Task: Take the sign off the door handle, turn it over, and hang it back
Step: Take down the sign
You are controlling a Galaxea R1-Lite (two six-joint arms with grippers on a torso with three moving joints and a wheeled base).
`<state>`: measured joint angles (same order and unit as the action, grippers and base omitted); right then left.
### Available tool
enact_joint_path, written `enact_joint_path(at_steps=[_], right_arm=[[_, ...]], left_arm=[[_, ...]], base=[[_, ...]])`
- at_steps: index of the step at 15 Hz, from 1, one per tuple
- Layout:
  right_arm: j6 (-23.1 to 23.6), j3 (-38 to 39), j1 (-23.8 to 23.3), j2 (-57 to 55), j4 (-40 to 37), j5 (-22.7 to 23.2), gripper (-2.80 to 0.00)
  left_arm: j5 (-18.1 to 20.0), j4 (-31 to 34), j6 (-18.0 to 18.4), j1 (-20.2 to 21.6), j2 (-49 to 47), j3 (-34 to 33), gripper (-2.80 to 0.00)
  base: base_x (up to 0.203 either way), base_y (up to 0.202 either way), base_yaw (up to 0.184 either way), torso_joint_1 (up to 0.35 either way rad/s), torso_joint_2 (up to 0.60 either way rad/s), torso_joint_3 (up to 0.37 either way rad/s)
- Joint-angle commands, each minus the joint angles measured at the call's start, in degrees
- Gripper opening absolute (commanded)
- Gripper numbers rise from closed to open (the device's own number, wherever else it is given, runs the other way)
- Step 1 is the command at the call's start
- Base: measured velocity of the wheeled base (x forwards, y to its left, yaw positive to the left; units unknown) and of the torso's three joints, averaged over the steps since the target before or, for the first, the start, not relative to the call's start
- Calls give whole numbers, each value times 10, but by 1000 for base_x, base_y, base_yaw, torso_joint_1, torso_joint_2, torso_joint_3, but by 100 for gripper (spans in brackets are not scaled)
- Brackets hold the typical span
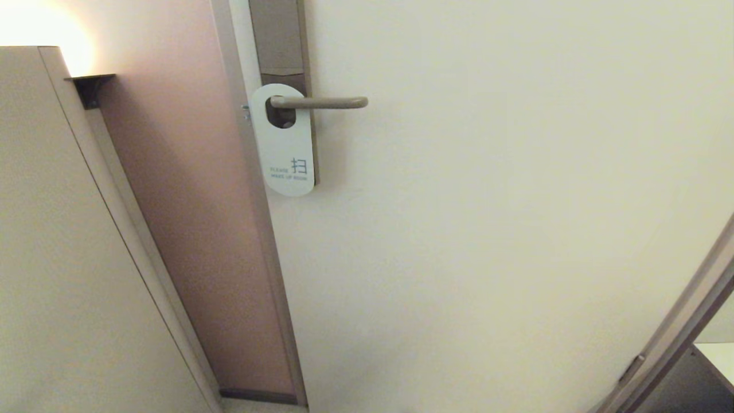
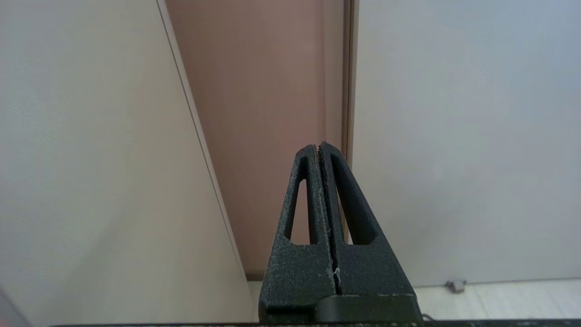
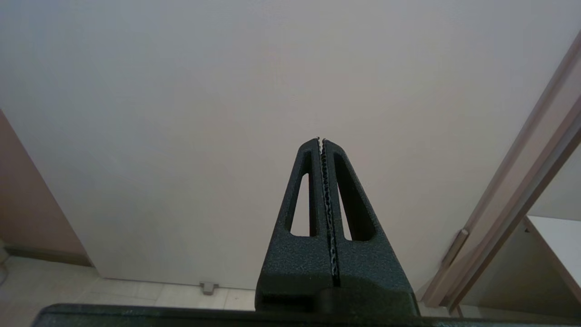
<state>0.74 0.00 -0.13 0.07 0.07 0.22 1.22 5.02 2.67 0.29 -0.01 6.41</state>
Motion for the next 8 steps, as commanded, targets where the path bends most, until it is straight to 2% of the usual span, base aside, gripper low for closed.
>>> enact_joint_path(at_steps=[1,3,5,6,8], right_arm=[[0,0,0,-1,0,0,-280],[0,0,0,-1,0,0,-280],[0,0,0,-1,0,0,-280],[0,0,0,-1,0,0,-280],[0,0,0,-1,0,0,-280]], left_arm=[[3,20,-2,0,-7,36,-280],[11,28,-21,-1,-55,80,-280],[17,29,-57,-10,-122,144,-280],[18,30,-73,-23,-154,179,-280],[16,30,-89,-85,-211,250,-280]], base=[[0,0,0,0,0,0],[0,0,0,0,0,0],[0,0,0,0,0,0],[0,0,0,0,0,0],[0,0,0,0,0,0]])
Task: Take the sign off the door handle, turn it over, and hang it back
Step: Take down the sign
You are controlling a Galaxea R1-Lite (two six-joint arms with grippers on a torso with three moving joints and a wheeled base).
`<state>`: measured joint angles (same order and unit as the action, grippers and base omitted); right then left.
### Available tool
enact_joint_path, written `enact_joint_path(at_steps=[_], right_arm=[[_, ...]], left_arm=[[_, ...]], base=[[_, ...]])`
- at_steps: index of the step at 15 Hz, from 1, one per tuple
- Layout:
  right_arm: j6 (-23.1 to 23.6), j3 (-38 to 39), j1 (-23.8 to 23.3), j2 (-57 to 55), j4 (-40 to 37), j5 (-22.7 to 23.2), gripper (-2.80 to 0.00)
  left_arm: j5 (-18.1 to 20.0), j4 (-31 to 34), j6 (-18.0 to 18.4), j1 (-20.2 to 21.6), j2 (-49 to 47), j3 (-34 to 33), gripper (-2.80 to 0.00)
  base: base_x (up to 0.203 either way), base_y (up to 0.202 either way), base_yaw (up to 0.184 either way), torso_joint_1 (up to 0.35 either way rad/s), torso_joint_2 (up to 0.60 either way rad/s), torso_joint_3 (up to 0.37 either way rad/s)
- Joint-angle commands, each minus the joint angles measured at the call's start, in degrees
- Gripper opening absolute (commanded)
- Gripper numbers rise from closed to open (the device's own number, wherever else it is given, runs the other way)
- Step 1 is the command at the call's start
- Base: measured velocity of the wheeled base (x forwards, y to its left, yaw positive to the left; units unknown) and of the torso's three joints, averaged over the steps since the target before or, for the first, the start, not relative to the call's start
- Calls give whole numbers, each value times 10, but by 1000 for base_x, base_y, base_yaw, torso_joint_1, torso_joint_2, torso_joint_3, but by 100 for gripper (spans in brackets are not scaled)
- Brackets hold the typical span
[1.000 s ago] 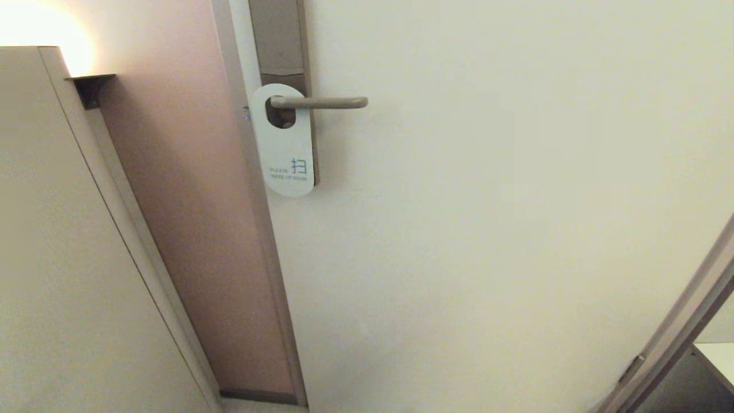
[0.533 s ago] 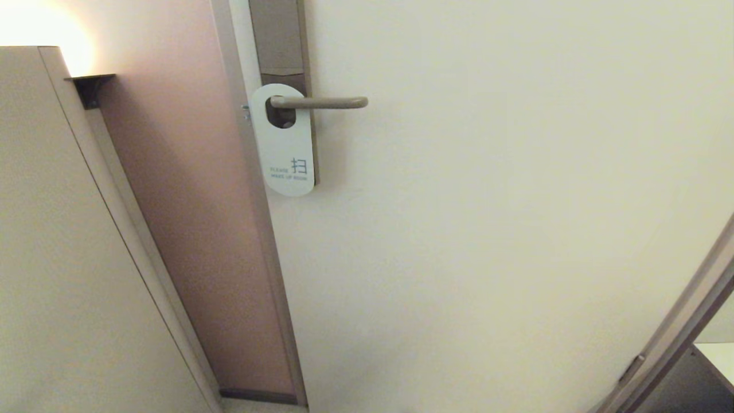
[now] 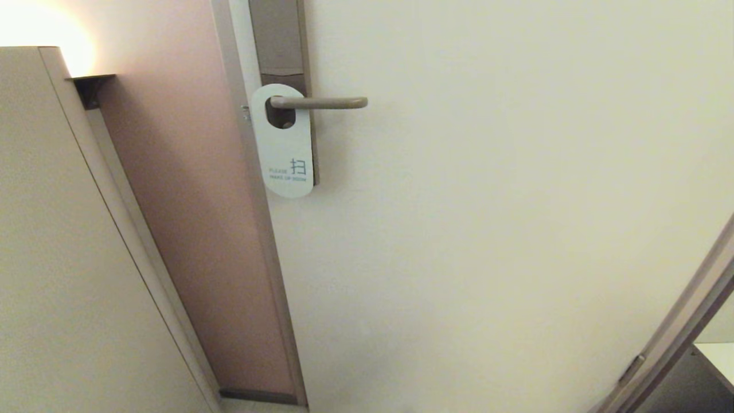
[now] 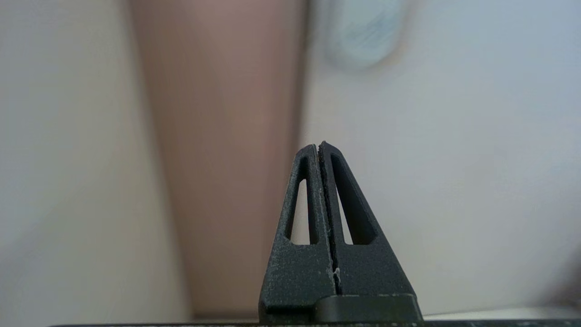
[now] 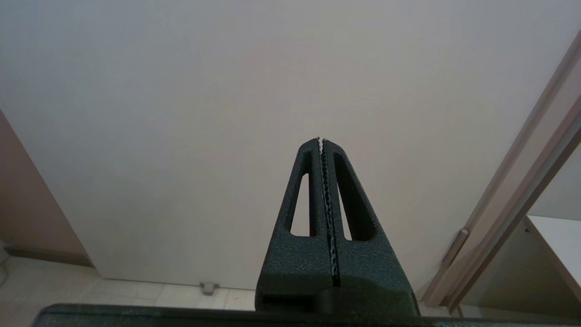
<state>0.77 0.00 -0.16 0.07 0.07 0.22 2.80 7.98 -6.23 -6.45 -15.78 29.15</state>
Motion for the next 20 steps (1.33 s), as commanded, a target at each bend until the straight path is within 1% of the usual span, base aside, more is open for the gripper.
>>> enact_joint_path(at_steps=[1,2,4,7,9,11,13,14,15,16,17,18,19,20], right_arm=[[0,0,0,-1,0,0,-280],[0,0,0,-1,0,0,-280],[0,0,0,-1,0,0,-280],[0,0,0,-1,0,0,-280],[0,0,0,-1,0,0,-280],[0,0,0,-1,0,0,-280],[0,0,1,-1,0,0,-280],[0,0,0,-1,-1,0,-280],[0,0,0,-1,0,0,-280],[0,0,0,-1,0,0,-280],[0,0,0,-1,0,0,-280],[0,0,0,-1,0,0,-280],[0,0,0,-1,0,0,-280],[0,0,0,-1,0,0,-280]], left_arm=[[-1,1,-3,-45,-80,56,-280],[-3,1,-5,-68,-109,85,-280],[-4,2,-7,-90,-159,126,-280],[-4,1,-4,-96,-224,161,-280],[-1,-5,-3,-96,-246,166,-280],[-3,-11,-3,-87,-268,166,-280],[-4,-35,-2,-43,-300,164,-280],[-3,-56,-2,-12,-317,163,-280],[1,-82,-2,30,-341,162,-280],[14,-109,-2,68,-368,162,-280],[45,-129,-2,101,-388,162,-280],[98,-145,-2,127,-408,162,-280],[128,-151,-2,138,-424,162,-280],[141,-156,-2,140,-435,161,-280]], base=[[0,0,0,0,0,0],[0,0,0,0,0,0],[0,0,0,0,0,0],[0,0,0,0,0,0],[0,0,0,0,0,0],[0,0,0,0,0,0],[0,0,0,0,0,0],[0,0,0,0,0,0],[0,0,0,0,0,0],[0,0,0,0,0,0],[0,0,0,0,0,0],[0,0,0,0,0,0],[0,0,0,0,0,0],[0,0,0,0,0,0]])
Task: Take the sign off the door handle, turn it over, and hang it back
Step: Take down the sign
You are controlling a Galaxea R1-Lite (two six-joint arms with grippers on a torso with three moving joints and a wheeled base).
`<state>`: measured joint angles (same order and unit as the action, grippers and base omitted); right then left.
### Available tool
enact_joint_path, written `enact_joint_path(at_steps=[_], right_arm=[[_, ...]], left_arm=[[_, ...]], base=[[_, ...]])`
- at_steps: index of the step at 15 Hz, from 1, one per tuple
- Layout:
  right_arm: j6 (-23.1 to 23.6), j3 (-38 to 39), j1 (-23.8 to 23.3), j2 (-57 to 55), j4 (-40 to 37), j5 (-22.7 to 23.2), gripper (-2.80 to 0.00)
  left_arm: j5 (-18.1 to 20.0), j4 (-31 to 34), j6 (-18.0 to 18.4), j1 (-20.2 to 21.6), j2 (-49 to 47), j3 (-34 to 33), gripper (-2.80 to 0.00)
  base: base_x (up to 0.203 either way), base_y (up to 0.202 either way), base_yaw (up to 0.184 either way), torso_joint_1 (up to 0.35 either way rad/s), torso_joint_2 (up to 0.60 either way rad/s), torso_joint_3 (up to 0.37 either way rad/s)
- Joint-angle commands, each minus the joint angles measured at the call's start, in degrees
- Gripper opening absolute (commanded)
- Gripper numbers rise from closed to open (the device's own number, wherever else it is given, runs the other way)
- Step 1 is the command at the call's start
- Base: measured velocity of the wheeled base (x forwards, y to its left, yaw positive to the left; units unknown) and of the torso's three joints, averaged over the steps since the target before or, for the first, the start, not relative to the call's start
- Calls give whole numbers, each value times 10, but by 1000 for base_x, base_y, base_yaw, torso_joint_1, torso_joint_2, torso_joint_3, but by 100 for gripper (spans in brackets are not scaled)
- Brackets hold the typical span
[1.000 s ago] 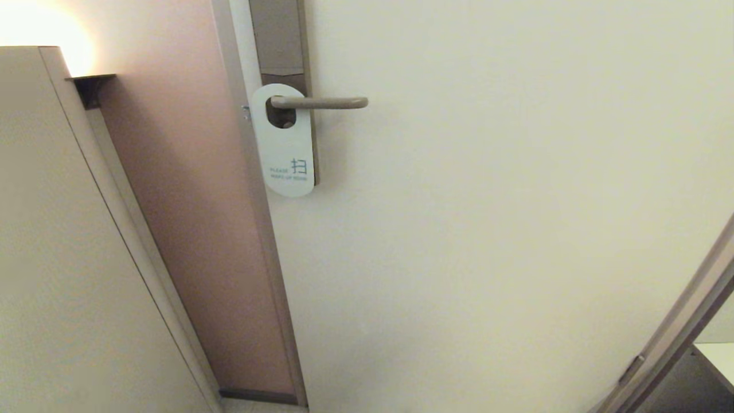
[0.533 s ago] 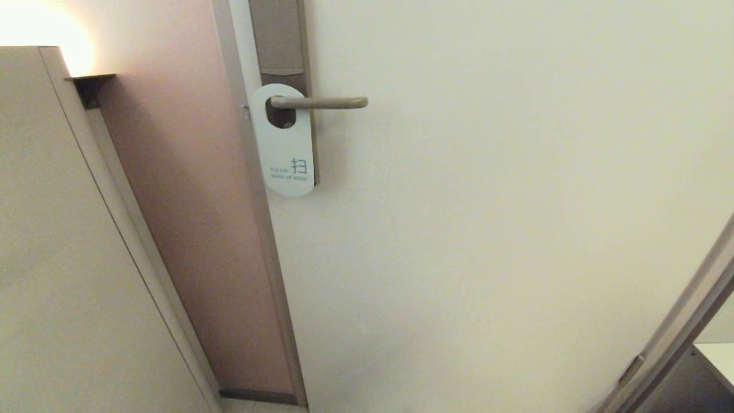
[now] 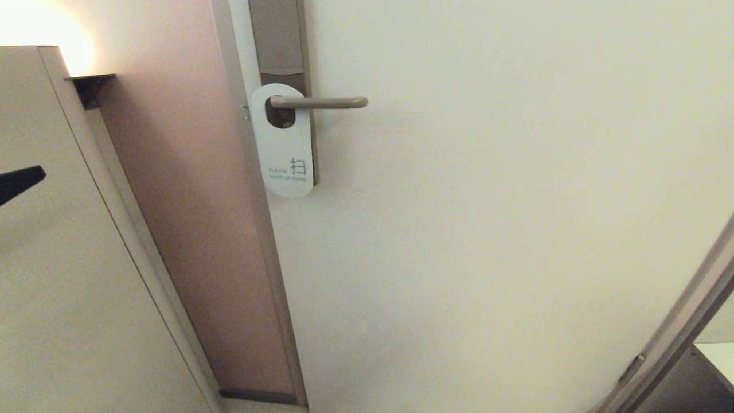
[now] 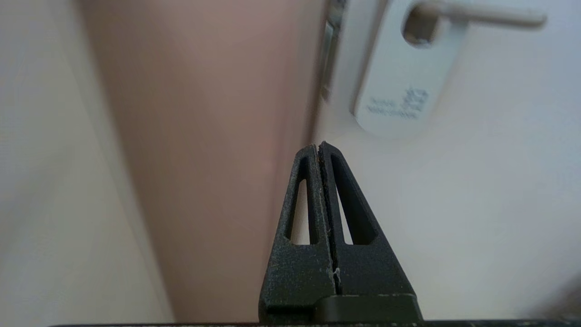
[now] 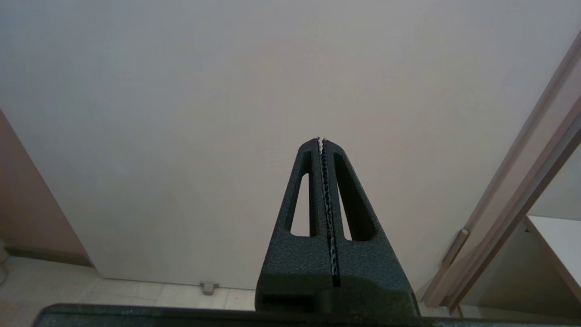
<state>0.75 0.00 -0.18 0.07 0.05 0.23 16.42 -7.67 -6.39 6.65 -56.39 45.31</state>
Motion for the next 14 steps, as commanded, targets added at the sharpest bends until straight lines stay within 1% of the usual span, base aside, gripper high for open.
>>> enact_joint_path(at_steps=[1,3,7,14], right_arm=[[0,0,0,-1,0,0,-280],[0,0,0,-1,0,0,-280],[0,0,0,-1,0,0,-280],[0,0,1,-1,0,0,-280]], left_arm=[[18,-5,-2,8,-40,-3,-280],[66,-15,-2,6,-51,-12,-280],[123,-38,-3,6,-82,-16,-280],[143,-134,-2,8,-184,-14,-280]], base=[[0,0,0,0,0,0],[0,0,0,0,0,0],[0,0,0,0,0,0],[0,0,0,0,0,0]])
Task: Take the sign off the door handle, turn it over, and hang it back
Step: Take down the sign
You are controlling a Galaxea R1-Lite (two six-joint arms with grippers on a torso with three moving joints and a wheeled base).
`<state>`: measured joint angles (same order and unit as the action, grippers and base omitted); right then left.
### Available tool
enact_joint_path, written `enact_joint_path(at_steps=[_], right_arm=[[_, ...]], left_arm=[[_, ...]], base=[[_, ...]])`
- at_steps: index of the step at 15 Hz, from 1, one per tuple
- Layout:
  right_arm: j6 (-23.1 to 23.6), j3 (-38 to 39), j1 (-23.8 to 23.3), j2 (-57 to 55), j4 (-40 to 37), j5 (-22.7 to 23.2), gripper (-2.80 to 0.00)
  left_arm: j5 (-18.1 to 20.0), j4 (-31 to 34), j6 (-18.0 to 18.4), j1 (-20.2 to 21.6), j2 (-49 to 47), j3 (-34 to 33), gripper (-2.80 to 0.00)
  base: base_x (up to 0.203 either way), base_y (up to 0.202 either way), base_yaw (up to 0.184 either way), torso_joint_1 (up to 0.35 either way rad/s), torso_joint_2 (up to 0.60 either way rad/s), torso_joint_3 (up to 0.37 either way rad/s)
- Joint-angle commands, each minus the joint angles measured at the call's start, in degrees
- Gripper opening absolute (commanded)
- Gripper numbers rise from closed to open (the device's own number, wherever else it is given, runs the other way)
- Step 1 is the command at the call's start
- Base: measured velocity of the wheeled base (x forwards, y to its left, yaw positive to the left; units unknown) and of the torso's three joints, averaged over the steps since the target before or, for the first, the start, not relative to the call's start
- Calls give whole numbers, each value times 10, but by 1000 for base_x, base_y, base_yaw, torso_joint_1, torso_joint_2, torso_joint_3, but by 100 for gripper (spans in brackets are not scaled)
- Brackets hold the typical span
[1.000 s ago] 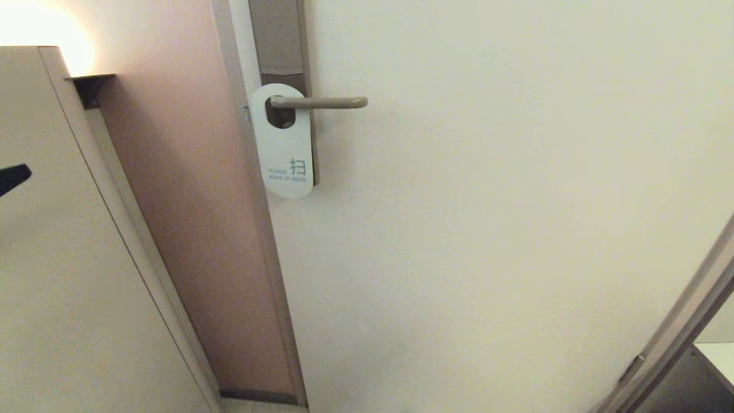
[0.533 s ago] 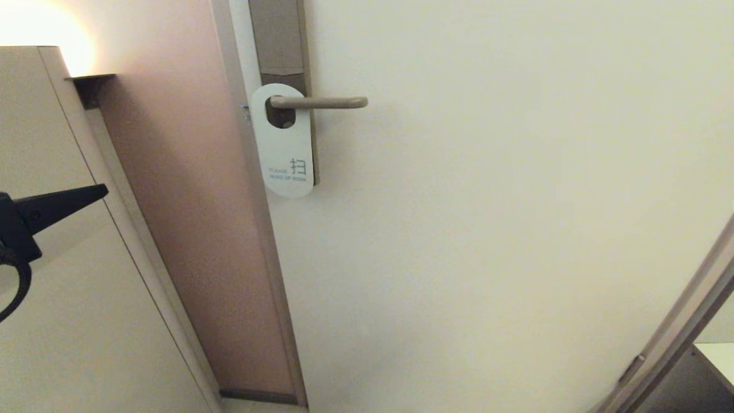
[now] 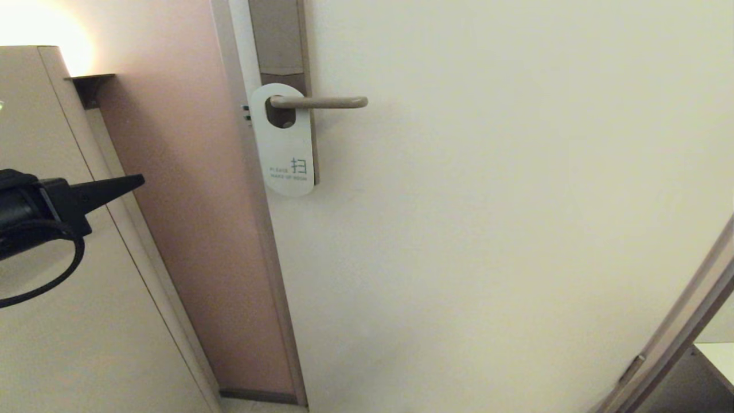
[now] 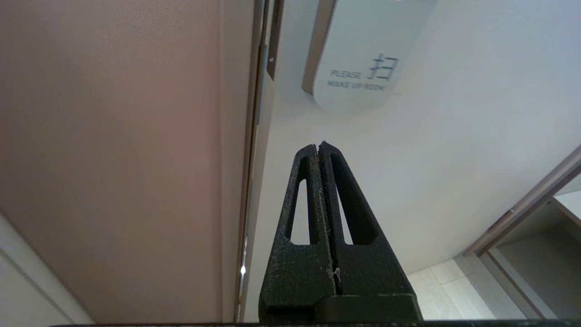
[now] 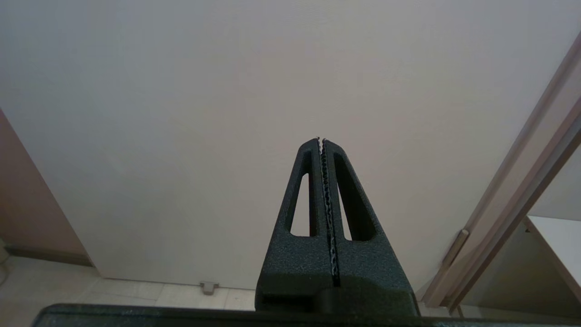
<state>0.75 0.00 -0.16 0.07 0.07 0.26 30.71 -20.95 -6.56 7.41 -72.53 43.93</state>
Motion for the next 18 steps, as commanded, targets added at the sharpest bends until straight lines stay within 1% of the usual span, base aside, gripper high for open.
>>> enact_joint_path(at_steps=[1,4,8,10,11,13,16,18], right_arm=[[0,0,0,-1,0,0,-280],[0,0,1,-1,0,0,-280],[0,0,0,-1,0,0,-280],[0,0,0,-1,0,0,-280],[0,0,0,-1,0,0,-280],[0,0,0,-1,0,0,-280],[0,0,0,-1,0,0,-280],[0,0,0,-1,0,0,-280]], left_arm=[[9,-18,-1,1,-38,1,-280],[54,-72,-1,12,-87,4,-280],[85,-136,-1,14,-155,13,-280],[110,-182,-3,14,-190,22,-280],[125,-194,-4,13,-207,37,-280],[147,-200,-5,2,-231,71,-280],[153,-200,-6,-23,-249,97,-280],[159,-201,-6,-39,-253,97,-280]], base=[[0,0,0,0,0,0],[0,0,0,0,0,0],[0,0,0,0,0,0],[0,0,0,0,0,0],[0,0,0,0,0,0],[0,0,0,0,0,0],[0,0,0,0,0,0],[0,0,0,0,0,0]])
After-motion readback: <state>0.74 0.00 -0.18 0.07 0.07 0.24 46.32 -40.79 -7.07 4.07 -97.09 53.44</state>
